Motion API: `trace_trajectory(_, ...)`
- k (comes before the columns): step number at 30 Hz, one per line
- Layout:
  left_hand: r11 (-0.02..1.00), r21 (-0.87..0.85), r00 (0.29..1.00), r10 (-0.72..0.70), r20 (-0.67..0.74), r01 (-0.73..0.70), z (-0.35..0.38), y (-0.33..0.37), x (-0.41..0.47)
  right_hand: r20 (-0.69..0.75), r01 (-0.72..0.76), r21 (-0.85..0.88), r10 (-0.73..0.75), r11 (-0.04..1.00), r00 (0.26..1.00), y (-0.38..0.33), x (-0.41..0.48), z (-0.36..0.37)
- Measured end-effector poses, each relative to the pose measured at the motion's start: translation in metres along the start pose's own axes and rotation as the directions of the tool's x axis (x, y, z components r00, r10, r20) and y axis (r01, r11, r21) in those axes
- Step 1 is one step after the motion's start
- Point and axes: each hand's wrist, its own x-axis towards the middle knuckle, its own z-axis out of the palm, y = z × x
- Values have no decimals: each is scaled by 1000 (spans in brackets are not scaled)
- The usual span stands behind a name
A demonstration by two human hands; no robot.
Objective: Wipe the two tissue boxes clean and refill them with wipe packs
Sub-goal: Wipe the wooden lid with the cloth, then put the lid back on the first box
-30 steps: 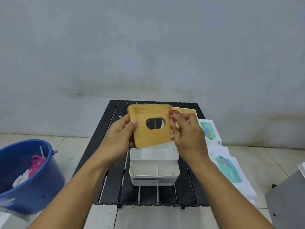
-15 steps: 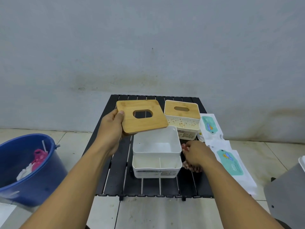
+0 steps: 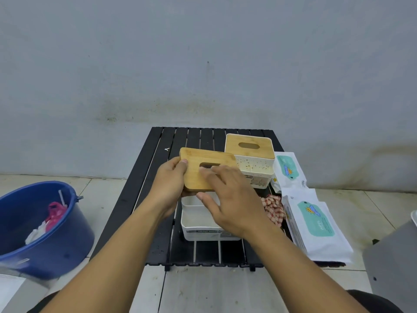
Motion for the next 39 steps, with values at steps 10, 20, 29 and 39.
trace_trajectory(10,930,332,974,202,-103,-157,-10,-13,13,68,-3,-51,7,999,998,10,-3,11)
trace_trajectory(20,905,422,998,55,-3,-48,-8,-40,20,157,12,-121,8,993,988,6,-3,19)
trace_trajectory(29,880,467,996,94,-6,-80,-6,-54,25,169,19,-116,1,993,986,2,-1,27)
trace_trajectory(39,861,496,990,140,-20,-112,-1,-66,29,235,34,-126,-4,991,972,4,0,27)
